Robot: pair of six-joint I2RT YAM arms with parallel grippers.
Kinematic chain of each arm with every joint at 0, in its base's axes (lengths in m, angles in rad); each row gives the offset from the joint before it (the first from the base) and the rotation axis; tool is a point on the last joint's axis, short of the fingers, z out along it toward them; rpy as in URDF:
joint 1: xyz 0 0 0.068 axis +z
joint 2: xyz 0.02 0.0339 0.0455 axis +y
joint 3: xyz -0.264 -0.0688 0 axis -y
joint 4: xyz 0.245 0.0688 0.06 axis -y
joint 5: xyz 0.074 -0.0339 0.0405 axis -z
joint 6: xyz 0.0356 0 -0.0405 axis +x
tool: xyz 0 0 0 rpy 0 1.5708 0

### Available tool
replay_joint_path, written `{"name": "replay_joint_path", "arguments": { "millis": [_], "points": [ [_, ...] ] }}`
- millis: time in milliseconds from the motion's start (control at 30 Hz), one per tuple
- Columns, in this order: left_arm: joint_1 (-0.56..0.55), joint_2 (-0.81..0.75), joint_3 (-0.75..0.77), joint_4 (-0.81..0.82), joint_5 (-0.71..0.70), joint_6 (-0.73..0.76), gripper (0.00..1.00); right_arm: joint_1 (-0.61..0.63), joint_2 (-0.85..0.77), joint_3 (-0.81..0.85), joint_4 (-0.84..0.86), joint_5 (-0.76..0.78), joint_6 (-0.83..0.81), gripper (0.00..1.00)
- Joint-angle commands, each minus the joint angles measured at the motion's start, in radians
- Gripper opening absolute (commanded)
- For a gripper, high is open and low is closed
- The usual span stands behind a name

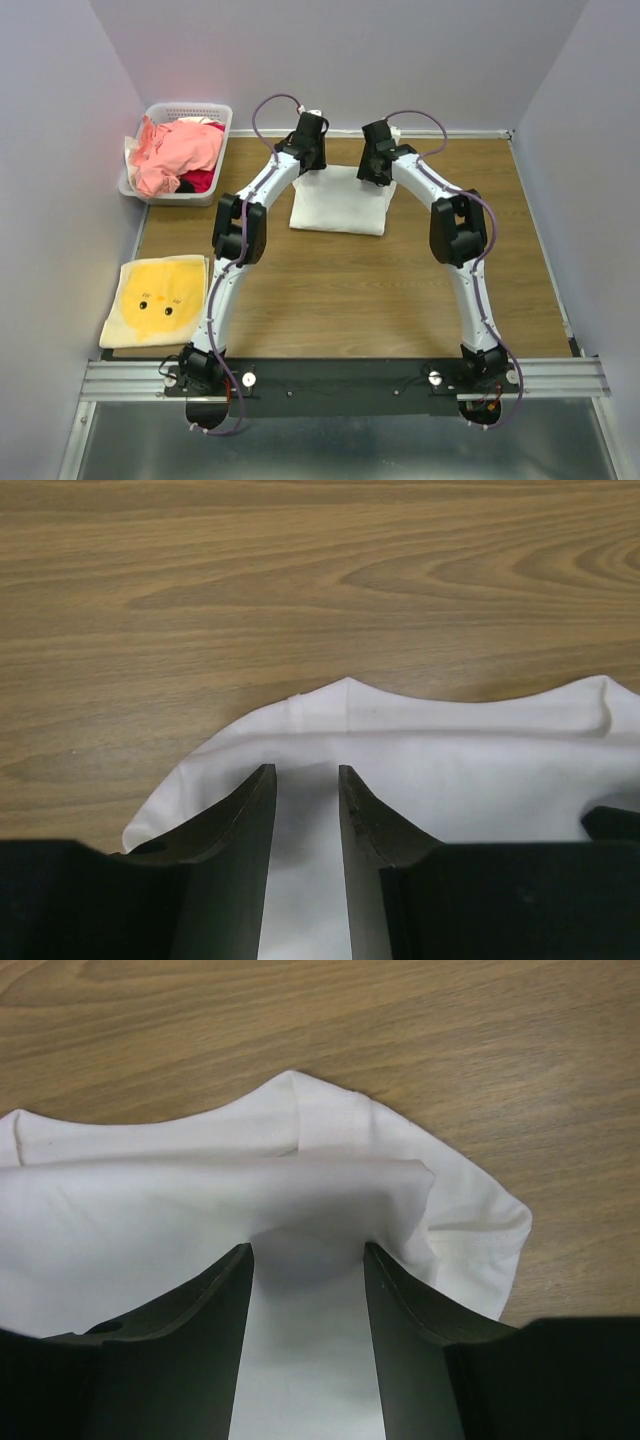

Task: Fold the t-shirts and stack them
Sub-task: Fold the tshirt

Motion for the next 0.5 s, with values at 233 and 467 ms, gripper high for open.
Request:
{"name": "replay_joint_path", "arguments": {
  "millis": [233, 467],
  "points": [
    [0.069, 0.073, -0.025, 0.022, 0.007, -0.029, 0.41, -0.037, -0.072, -0.056, -0.004, 0.049, -0.039, 0.59],
    [0.072, 0.027, -0.016, 0.044, 0.044, -0.009, 0.4, -0.04, -0.104, -0.089, -0.02, 0.063, -0.082, 0.59]
  ]
}}
